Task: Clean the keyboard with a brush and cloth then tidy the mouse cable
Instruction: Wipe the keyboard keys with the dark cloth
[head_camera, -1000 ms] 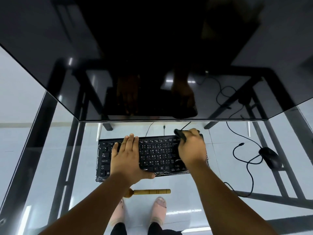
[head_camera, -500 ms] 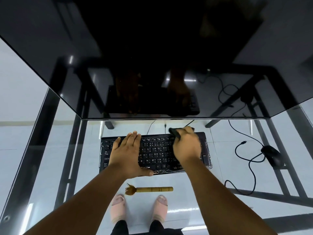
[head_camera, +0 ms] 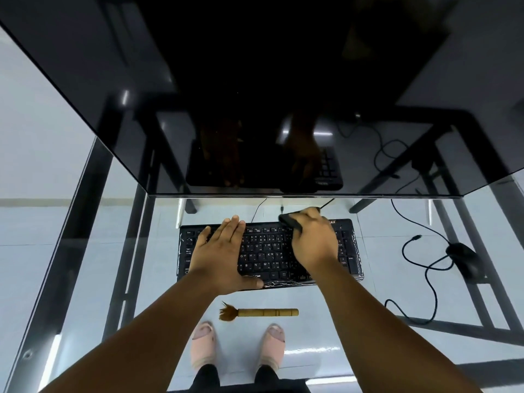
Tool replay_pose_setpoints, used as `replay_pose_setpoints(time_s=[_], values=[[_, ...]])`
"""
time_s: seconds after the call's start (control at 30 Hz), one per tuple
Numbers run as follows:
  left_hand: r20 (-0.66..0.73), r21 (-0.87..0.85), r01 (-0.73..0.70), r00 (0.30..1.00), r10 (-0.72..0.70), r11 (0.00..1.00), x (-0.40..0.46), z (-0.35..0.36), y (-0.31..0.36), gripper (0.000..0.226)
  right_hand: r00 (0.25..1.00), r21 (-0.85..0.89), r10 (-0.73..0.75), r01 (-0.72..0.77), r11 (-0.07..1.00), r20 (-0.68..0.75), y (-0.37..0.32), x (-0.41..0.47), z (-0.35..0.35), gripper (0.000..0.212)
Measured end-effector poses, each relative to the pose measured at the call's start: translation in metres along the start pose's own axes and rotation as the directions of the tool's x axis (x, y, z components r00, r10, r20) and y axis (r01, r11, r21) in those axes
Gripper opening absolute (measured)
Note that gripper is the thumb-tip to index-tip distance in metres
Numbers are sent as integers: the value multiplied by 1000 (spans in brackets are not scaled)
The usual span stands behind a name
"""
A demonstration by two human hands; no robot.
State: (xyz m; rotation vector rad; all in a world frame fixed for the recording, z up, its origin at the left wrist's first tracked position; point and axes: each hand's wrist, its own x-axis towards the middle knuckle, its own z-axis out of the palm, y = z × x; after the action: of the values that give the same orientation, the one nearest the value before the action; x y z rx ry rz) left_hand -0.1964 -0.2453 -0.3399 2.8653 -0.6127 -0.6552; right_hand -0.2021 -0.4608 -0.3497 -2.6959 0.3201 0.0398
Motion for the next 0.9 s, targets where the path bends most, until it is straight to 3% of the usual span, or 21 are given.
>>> replay_pose_setpoints(time_s=[0.1,0.2,0.33,0.47,0.53,0.7,0.8,0.9], values=[[4,-7,-19,1000,19,1000,1,0,-5,130,985,87,-169,166,982,22,4,-9,2,40],[-15,-59,-42,999,42,997,1,-2,-11,116,975,196,-219,223,955,-44,16,-20,-3,38],[-106,-233,-4,994,-21,972,-1,-4,-12,86,967,249,-251,256,934,-51,13,-42,-2,37],[-169,-470,63,973,-160,880,2,-5,3,42,953,280,-299,302,911,-55,6,-52,5,32],[-179,-526,72,965,-193,848,3,-6,10,31,948,287,-314,317,904,-58,2,-54,6,31],[-200,-491,76,960,-197,868,4,-6,18,33,953,304,-294,303,903,-76,-2,-54,2,31],[-141,-484,126,965,-220,866,2,-9,17,36,955,315,-281,298,901,-100,-3,-56,0,33],[-91,-522,124,976,-200,844,0,-12,18,19,950,324,-297,312,893,-98,-5,-56,-1,33]])
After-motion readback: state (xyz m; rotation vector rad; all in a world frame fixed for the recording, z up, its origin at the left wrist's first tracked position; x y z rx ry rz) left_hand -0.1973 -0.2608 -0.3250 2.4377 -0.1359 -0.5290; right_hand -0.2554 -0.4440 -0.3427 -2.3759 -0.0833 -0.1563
